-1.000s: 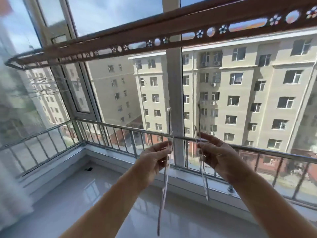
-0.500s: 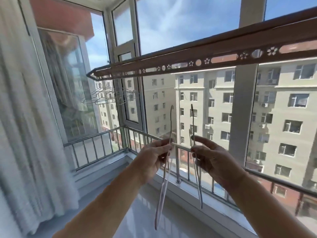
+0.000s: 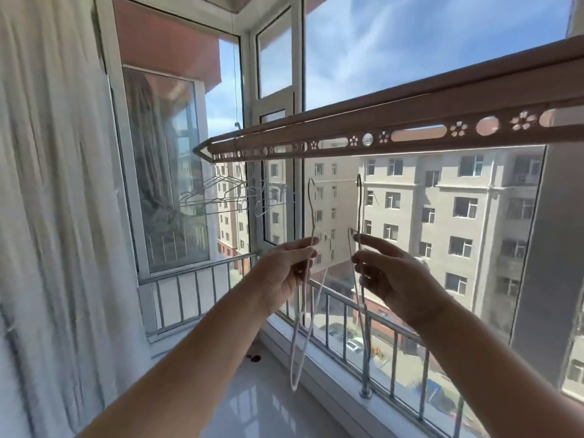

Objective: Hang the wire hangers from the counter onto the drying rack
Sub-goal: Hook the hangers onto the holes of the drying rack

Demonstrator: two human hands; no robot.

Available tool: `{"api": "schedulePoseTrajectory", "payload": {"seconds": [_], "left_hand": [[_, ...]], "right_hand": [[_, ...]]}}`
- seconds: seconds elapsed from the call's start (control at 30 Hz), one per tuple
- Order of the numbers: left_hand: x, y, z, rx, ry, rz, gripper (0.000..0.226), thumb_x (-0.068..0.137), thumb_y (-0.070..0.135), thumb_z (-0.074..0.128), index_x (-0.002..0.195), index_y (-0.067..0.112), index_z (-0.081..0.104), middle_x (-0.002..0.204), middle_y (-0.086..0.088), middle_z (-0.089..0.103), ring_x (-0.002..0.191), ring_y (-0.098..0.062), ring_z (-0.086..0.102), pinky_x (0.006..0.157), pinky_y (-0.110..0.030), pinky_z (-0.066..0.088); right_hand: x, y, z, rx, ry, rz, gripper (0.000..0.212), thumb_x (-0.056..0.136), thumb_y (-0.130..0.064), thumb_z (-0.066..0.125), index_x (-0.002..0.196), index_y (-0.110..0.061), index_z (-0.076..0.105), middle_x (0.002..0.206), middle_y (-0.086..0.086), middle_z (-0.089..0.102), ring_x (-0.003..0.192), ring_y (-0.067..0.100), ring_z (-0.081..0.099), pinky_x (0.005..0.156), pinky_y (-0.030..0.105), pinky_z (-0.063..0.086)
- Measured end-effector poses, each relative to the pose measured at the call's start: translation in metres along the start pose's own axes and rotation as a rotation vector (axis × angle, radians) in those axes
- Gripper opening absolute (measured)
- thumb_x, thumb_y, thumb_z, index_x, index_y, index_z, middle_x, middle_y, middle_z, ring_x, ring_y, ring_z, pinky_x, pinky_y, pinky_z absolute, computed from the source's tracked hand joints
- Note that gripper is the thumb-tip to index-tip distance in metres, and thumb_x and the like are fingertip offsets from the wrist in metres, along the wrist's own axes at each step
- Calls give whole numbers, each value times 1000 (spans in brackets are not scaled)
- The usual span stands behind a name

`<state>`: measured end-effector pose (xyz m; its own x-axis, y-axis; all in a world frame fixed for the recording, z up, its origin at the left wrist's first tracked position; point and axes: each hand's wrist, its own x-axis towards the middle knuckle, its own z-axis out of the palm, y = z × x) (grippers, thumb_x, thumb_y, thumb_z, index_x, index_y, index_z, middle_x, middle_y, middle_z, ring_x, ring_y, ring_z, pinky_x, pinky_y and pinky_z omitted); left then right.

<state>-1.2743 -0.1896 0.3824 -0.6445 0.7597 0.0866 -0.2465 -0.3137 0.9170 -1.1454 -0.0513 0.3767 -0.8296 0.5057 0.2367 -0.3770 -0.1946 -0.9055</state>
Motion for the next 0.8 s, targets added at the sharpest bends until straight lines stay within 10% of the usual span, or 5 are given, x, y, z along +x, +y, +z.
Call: {"api": "schedulePoseTrajectory", "payload": {"seconds": [0.8], "left_hand": [[289, 103, -124, 1, -187, 75, 22, 90, -2, 49, 99, 4, 68, 83, -7, 60, 70, -12, 51, 66, -22, 44]], "right_hand": [[288, 30, 70, -193, 167, -161, 28, 91, -4, 50, 115, -14, 59, 66, 1, 65, 55, 7, 56, 48, 17, 43]]}}
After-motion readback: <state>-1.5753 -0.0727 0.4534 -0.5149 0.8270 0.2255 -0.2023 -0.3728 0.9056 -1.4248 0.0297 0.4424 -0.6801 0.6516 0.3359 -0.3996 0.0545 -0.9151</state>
